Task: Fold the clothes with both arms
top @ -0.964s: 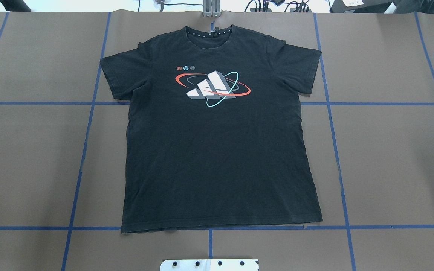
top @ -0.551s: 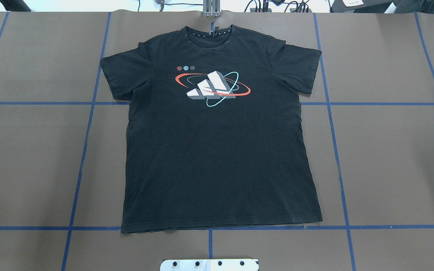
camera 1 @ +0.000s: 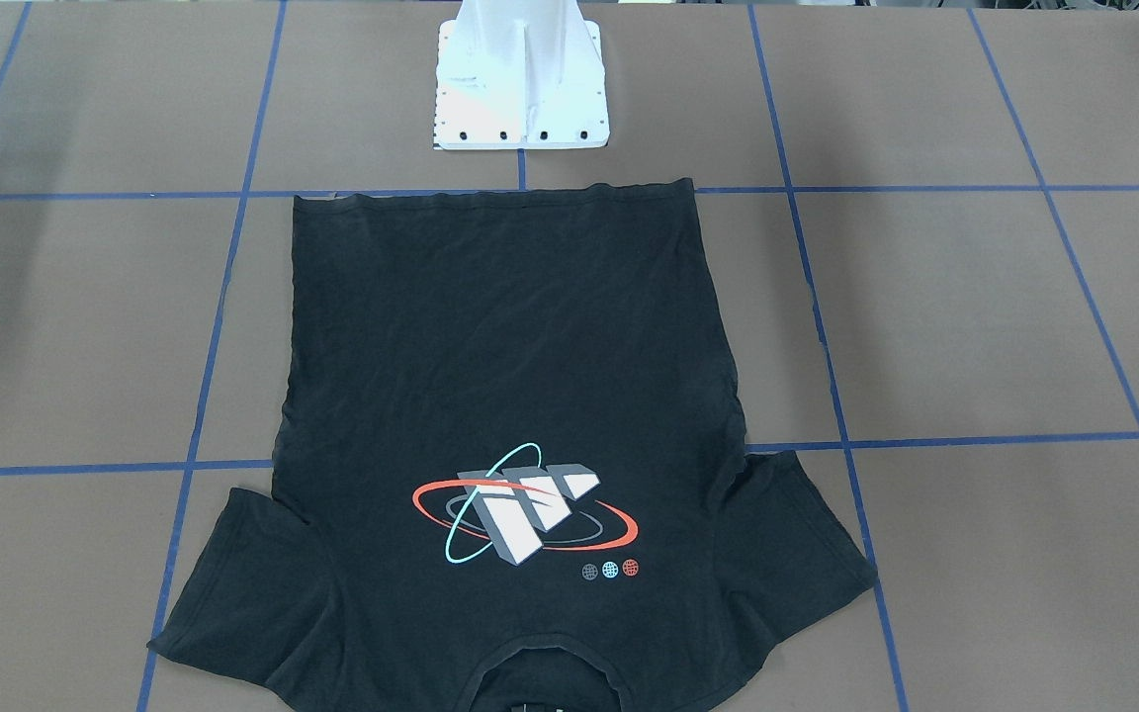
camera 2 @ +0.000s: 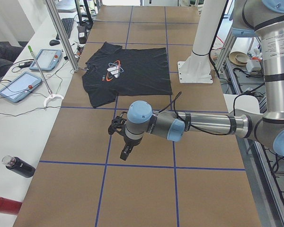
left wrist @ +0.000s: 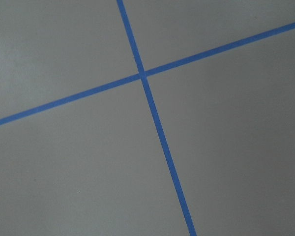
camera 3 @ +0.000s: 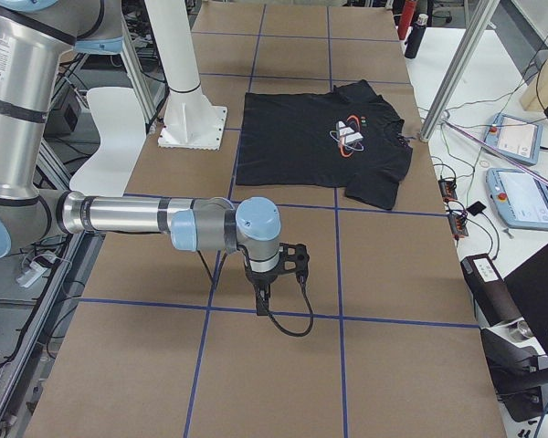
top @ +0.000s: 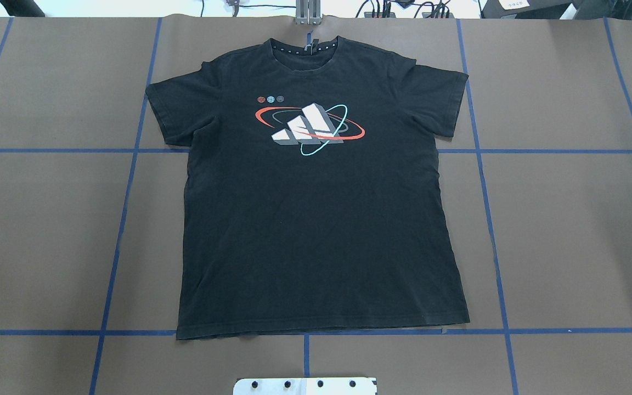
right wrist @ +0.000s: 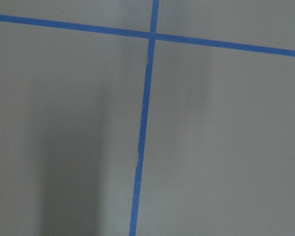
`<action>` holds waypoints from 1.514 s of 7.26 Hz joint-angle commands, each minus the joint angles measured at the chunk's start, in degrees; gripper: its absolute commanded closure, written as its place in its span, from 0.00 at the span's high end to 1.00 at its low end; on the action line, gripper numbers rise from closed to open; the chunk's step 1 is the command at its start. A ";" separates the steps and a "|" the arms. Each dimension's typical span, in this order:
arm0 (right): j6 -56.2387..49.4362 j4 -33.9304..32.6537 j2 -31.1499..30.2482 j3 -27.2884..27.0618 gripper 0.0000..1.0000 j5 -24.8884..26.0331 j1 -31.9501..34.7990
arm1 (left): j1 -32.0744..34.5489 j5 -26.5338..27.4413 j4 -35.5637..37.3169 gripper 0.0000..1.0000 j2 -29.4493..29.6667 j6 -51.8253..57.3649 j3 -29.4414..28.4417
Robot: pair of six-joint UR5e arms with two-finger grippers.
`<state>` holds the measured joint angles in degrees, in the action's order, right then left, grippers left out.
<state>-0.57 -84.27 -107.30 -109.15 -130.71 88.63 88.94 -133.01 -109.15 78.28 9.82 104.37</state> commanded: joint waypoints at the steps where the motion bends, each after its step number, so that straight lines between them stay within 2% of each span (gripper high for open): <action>1: 0.40 10.22 1.98 0.68 1.00 -0.34 -0.04 | 0.00 0.04 -12.61 1.00 0.64 -0.15 -0.57; 2: 0.57 11.05 5.66 2.00 1.00 -0.51 -0.04 | 0.00 0.38 -18.84 1.00 3.51 -0.15 -1.35; 3: 2.40 11.05 10.57 5.58 1.00 -1.30 -0.04 | 0.00 0.39 -22.04 1.00 7.81 -0.23 -3.28; 5: 3.47 11.14 17.88 11.21 1.00 -1.57 -0.12 | -0.09 0.21 -25.91 1.00 16.25 -1.63 -12.82; 6: 3.56 11.32 22.52 15.33 1.00 -2.87 -0.30 | -0.09 0.21 -27.85 1.00 19.59 -7.04 -15.92; 7: 5.22 11.32 26.57 16.93 1.00 -3.06 -4.13 | -1.65 0.30 -28.04 1.00 22.06 -12.49 -16.21; 9: 18.61 11.49 36.40 22.55 1.00 -1.58 -10.20 | -5.86 0.39 -28.13 1.00 22.70 -13.42 -16.13; 11: 31.00 12.28 44.24 25.55 1.00 3.58 -17.49 | -6.77 0.39 -28.13 1.00 22.88 -13.68 -16.13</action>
<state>21.97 -72.57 -68.09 -85.55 -130.45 75.78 82.83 -132.64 -137.26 101.01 -3.57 88.25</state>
